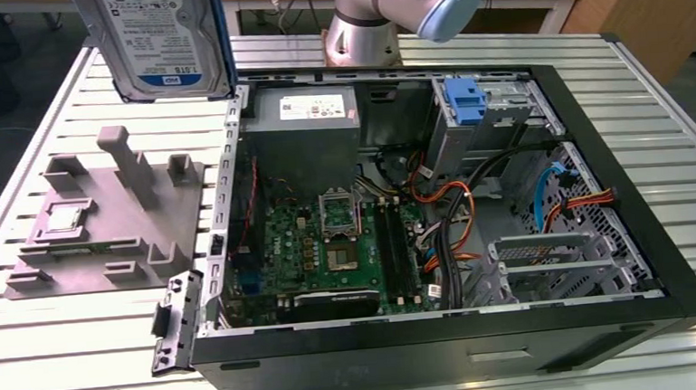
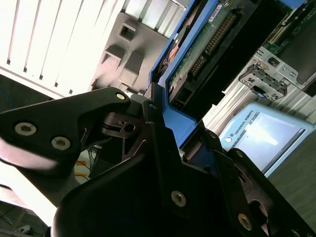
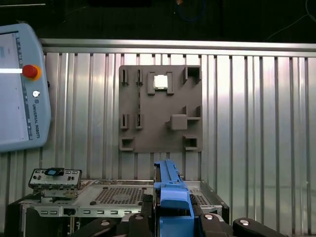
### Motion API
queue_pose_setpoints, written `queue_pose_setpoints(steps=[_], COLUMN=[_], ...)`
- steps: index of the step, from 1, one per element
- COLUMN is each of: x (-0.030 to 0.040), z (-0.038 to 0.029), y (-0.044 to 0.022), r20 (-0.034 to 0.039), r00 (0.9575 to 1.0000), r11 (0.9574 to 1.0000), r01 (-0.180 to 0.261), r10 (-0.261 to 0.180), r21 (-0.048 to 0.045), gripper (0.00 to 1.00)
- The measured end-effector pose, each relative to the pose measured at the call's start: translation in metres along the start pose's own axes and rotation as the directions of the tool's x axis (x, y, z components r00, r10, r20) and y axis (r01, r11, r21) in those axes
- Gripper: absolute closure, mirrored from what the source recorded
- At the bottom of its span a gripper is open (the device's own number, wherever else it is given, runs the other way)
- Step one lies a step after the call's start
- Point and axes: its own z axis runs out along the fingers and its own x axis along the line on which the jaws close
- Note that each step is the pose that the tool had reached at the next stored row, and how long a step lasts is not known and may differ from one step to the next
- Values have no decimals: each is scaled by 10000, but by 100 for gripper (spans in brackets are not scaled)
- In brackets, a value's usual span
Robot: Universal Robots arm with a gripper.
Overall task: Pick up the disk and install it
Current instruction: 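Pick up the disk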
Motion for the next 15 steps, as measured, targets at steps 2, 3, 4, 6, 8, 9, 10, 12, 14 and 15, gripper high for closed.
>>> queue_pose_setpoints(steps=[2, 3, 4, 6, 8, 9, 10, 12, 14, 15], x=[51, 62, 66, 68, 68, 68, 68, 68, 67, 67], z=[3, 3, 4, 3, 1, 0, -1, -3, -4, -5], y=[-1, -4, -13, -49, -108, -140, -172, -232, -288, -314], r20=[0, 1, 1, 0, 0, 0, 0, 0, 0, 0], r00=[10000, 10000, 10000, 10000, 10000, 10000, 10000, 10000, 10000, 10000], r11=[10000, 10000, 10000, 10000, 10000, 10000, 10000, 10000, 10000, 10000], r01=[0, -1, -1, -1, -1, 0, 0, -1, -1, -1], r10=[0, 1, 1, 1, 1, 0, 0, 1, 1, 1], r21=[0, 1, 1, -1, 0, 0, 0, 0, 0, 0], gripper=[63, 63, 63, 63, 63, 63, 63, 63, 63, 63])
